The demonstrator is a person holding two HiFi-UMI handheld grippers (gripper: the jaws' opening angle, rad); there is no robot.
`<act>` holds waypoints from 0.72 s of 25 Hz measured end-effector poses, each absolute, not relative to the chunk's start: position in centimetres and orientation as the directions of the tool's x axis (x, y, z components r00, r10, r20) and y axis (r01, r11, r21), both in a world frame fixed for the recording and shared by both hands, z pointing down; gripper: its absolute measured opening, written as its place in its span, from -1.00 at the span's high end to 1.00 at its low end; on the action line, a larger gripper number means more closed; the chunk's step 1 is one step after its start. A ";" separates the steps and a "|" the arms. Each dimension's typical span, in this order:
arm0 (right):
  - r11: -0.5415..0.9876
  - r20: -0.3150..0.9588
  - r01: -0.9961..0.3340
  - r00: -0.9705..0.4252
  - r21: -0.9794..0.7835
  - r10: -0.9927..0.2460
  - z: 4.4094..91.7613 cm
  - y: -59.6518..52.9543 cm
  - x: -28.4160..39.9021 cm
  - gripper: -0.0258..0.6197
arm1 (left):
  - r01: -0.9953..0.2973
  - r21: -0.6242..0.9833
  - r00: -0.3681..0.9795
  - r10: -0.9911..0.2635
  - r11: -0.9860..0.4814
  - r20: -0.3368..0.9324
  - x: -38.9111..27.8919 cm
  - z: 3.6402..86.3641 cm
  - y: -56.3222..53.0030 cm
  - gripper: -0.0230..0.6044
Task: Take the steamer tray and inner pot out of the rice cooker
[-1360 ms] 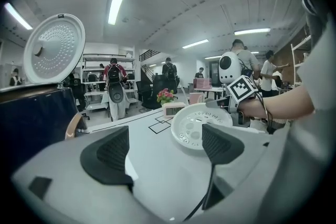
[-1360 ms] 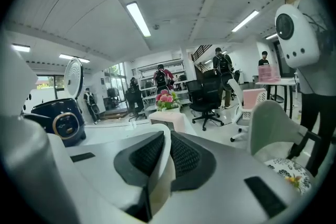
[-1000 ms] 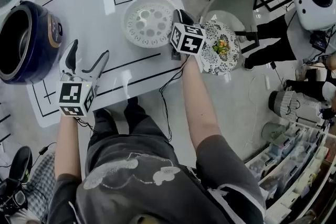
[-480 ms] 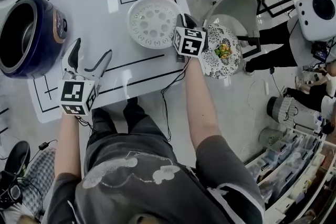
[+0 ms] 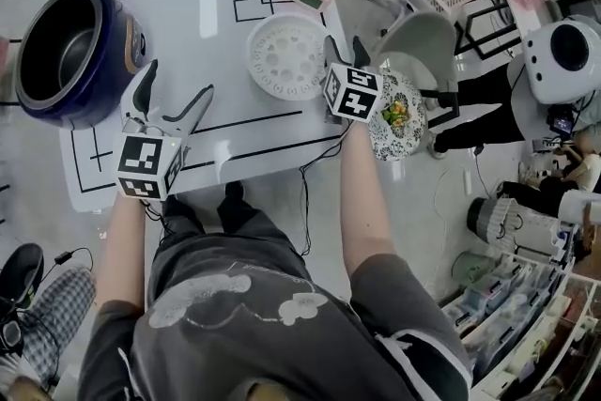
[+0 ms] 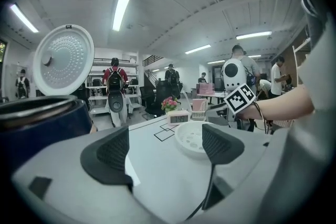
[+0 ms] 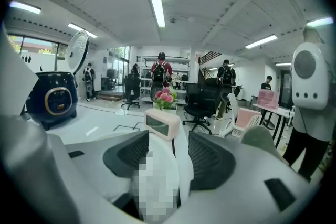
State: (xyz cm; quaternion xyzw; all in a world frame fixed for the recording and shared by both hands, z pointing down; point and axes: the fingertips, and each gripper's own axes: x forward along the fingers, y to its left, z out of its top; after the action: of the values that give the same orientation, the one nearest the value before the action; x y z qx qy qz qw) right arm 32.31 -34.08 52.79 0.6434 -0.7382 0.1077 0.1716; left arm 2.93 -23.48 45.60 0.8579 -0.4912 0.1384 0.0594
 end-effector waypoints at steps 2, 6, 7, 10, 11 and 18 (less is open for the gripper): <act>0.174 0.359 -0.982 -0.139 0.068 -0.923 50.7 -34.3 30.9 0.18 | -0.860 -0.053 0.477 -0.837 -0.507 0.267 2.6 44.2 -23.6 -0.44; 0.272 0.294 -0.959 -0.239 0.076 -0.925 46.2 -35.0 25.9 0.18 | -0.869 -0.063 0.470 -0.859 -0.490 0.204 1.4 41.0 -23.9 -0.44; 0.301 0.275 -0.951 -0.270 0.073 -0.923 44.9 -35.1 24.2 0.18 | -0.873 -0.062 0.467 -0.864 -0.485 0.187 1.0 40.0 -23.9 -0.44; 0.384 0.219 -0.922 -0.367 0.039 -0.904 41.0 -34.9 18.5 0.18 | -0.880 -0.073 0.456 -0.877 -0.470 0.148 -0.5 37.3 -23.4 -0.44; 0.412 0.199 -0.911 -0.400 0.021 -0.895 39.8 -34.7 16.6 0.18 | -0.882 -0.081 0.451 -0.882 -0.464 0.138 -1.1 36.4 -23.1 -0.44; 0.575 0.120 -0.818 -0.571 -0.002 -0.812 34.1 -33.6 4.2 0.18 | -0.921 -0.160 0.347 -0.934 -0.356 0.084 -9.4 32.1 -21.8 -0.44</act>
State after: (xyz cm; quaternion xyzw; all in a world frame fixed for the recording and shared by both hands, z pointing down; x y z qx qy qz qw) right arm 4.24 -33.63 34.14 0.4599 -0.8859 0.0286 0.0528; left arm -9.44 -21.75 32.14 0.8196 -0.5658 0.0803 -0.0419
